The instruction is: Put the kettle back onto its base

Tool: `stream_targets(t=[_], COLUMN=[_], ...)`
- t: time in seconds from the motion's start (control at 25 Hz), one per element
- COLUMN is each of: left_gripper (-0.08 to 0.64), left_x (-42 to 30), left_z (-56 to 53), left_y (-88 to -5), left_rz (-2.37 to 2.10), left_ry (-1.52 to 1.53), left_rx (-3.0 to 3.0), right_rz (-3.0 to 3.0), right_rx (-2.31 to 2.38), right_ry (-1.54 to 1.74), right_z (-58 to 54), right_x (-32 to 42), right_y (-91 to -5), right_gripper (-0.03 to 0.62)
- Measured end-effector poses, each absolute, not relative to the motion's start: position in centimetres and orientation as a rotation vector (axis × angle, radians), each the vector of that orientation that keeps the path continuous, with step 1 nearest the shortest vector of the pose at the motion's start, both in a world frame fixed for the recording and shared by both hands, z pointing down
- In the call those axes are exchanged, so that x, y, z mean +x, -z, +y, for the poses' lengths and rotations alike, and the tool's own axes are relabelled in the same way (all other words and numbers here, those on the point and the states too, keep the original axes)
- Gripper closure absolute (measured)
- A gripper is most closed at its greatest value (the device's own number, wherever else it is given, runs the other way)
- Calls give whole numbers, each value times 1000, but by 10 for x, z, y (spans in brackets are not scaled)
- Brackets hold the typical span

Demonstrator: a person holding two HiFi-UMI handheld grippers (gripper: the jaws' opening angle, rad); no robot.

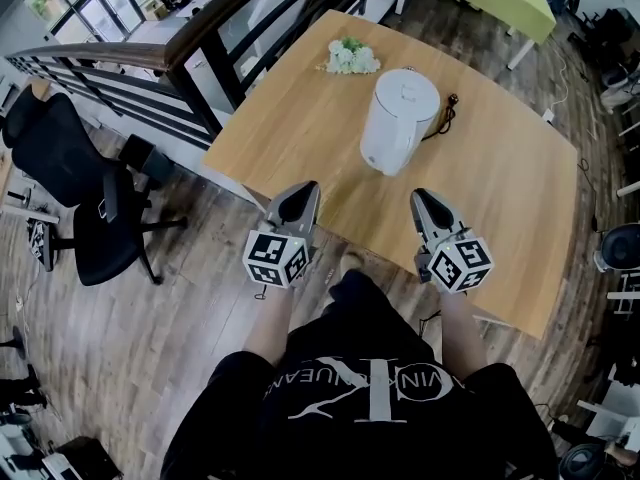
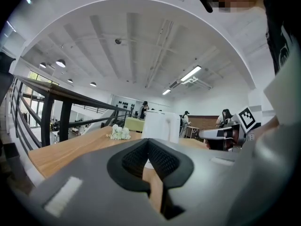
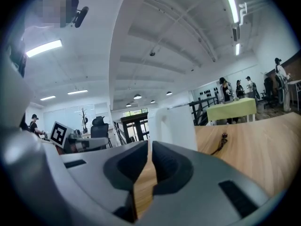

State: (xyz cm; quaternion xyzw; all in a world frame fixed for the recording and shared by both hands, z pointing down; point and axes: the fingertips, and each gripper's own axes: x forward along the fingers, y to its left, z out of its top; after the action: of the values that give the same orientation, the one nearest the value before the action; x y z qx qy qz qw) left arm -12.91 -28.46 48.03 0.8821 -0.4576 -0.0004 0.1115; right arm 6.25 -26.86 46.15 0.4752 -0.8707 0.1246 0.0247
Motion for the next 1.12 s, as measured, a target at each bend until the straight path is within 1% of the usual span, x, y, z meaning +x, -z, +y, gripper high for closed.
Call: stream_targets(t=[0.56, 1.12], left_gripper=[558, 558], left_x=[-132, -128], left_z=[-265, -251], left_y=[-473, -452], left_rz=[-1370, -1462], left_ry=[-5, -4], left_rx=[2633, 2623], right_rz=[-2666, -2697], right_rx=[1562, 1462], right_ry=[-350, -296], right_z=[-241, -230], right_x=[72, 77], right_y=[-457, -446], right_gripper=[561, 563])
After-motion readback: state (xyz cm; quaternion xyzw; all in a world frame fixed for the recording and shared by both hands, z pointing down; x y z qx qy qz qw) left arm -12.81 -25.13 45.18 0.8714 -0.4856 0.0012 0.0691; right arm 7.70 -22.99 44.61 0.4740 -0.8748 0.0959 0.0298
